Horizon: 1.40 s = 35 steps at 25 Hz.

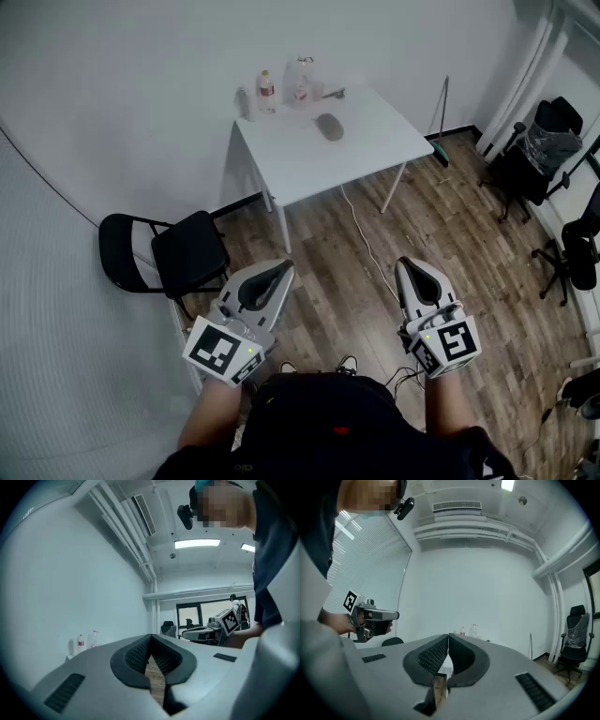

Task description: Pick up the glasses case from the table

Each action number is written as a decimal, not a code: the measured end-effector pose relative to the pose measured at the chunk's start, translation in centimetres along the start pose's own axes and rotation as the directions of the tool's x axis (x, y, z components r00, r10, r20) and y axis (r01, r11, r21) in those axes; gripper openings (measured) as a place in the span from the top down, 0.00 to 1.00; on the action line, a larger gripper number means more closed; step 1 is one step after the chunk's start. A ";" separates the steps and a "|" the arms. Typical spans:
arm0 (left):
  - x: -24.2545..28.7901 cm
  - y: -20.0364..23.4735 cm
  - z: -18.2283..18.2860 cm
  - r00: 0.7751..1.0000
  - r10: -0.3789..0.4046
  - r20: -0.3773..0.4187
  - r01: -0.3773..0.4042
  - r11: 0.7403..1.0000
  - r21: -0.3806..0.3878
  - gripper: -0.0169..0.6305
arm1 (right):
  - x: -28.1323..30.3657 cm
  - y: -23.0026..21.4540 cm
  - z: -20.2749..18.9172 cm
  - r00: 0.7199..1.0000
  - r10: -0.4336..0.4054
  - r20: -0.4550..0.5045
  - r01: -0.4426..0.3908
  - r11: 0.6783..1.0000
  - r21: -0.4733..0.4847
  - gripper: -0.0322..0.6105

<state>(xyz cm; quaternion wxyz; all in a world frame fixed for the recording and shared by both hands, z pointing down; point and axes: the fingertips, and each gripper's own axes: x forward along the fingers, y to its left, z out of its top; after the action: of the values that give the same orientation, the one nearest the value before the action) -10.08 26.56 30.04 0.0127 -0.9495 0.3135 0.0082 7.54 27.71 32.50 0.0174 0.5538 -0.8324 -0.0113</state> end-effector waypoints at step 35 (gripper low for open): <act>6.1 -2.9 -0.7 0.999 0.044 -0.021 -0.043 0.999 0.024 0.94 | -0.5 -7.0 -2.1 0.999 0.038 -0.019 -0.037 0.999 0.038 0.91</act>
<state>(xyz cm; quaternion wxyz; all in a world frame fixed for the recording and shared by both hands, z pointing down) -3.43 25.27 30.66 0.0206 -0.9423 0.3341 -0.0053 14.25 25.47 34.32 0.0152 0.5385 -0.8424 0.0102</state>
